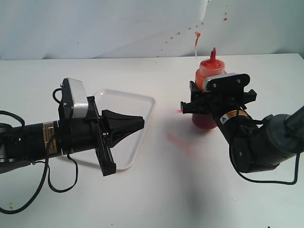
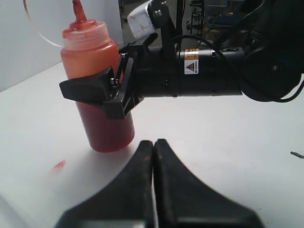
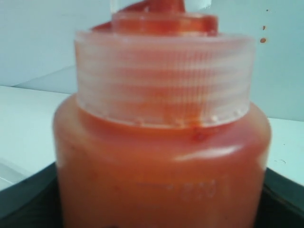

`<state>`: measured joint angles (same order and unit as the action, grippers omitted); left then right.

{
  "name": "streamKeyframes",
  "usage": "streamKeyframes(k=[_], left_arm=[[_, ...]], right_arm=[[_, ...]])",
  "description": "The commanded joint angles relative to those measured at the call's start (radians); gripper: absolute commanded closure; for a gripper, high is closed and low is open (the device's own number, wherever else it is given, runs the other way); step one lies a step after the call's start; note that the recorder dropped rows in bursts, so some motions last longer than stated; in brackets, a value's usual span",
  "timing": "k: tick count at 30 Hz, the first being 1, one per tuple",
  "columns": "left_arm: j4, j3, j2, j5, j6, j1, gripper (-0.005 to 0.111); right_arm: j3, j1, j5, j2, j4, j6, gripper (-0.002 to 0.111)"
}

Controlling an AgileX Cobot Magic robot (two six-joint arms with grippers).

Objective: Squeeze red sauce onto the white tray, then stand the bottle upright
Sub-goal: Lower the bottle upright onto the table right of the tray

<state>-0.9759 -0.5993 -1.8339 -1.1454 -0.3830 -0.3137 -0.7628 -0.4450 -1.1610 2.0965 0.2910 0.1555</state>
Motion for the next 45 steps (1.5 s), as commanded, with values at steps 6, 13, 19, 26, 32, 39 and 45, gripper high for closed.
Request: streamKeyframes(k=[6,13,19,26,32,39,45], left_arm=[[0.000,0.000,0.005,0.003,0.002,-0.005,0.106],[0.000,0.000,0.005,0.003,0.002,-0.005,0.106],[0.000,0.000,0.005,0.003,0.002,-0.005,0.106],[0.000,0.000,0.005,0.003,0.002,-0.005,0.106],[0.000,0.000,0.005,0.003,0.002,-0.005,0.106],[0.000,0.000,0.005,0.003,0.002,-0.005,0.106],[0.000,0.000,0.005,0.003,0.002,-0.005,0.106]], right_arm=[[-0.007,0.007,0.011,-0.010,0.067,0.078,0.108],[-0.007,0.007,0.045,-0.010,0.105,0.080,0.108],[-0.007,0.007,0.068,-0.010,0.047,0.080,0.108],[-0.007,0.007,0.075,-0.010,0.014,0.080,0.108],[-0.007,0.007,0.075,-0.010,0.015,0.080,0.108],[-0.007,0.007,0.077,-0.010,0.015,0.080,0.079],[-0.007,0.005,0.083,-0.010,0.015,0.077,0.046]])
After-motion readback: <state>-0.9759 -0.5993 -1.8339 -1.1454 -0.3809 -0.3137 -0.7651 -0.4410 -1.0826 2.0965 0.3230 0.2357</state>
